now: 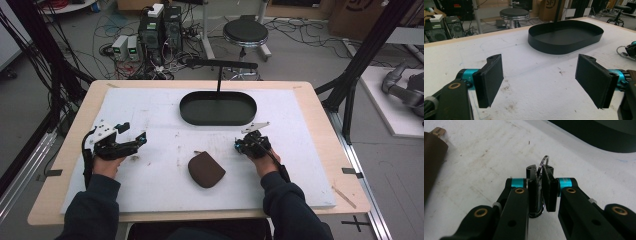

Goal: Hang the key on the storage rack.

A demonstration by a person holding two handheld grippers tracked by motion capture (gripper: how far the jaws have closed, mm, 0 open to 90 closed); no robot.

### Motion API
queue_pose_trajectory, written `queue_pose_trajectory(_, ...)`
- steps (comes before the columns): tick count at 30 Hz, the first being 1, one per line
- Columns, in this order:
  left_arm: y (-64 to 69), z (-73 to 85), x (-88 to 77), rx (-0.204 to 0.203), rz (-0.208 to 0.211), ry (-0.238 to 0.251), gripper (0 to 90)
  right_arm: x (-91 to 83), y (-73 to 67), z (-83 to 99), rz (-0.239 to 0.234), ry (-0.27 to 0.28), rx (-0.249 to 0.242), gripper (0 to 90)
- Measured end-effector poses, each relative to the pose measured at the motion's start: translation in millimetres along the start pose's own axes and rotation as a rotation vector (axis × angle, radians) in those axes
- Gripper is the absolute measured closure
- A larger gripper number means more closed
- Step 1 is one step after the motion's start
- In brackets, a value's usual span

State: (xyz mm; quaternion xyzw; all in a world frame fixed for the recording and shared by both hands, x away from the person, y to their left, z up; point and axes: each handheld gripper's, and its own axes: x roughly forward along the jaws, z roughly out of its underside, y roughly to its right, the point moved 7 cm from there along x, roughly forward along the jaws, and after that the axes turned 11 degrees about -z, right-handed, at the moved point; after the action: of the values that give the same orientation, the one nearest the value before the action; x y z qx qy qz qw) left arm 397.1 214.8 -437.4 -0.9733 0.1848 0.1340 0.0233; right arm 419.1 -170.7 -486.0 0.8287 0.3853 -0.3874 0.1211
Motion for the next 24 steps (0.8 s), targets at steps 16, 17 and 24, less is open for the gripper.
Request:
queue_pose_trajectory(16,0.3,1.2,0.9,0.003,0.000,-0.008,22.5,-3.1,5.0,-1.0,0.018,-0.064,-0.038,90.0)
queue_pose_trajectory(17,0.2,1.2,0.9,0.004,0.000,-0.008,22.5,-3.4,4.6,-1.5,0.019,-0.060,-0.041,90.0)
queue_pose_trajectory(24,-0.1,1.5,1.1,0.002,0.001,-0.009,22.6,-14.3,4.8,-9.3,0.013,-0.005,-0.046,90.0)
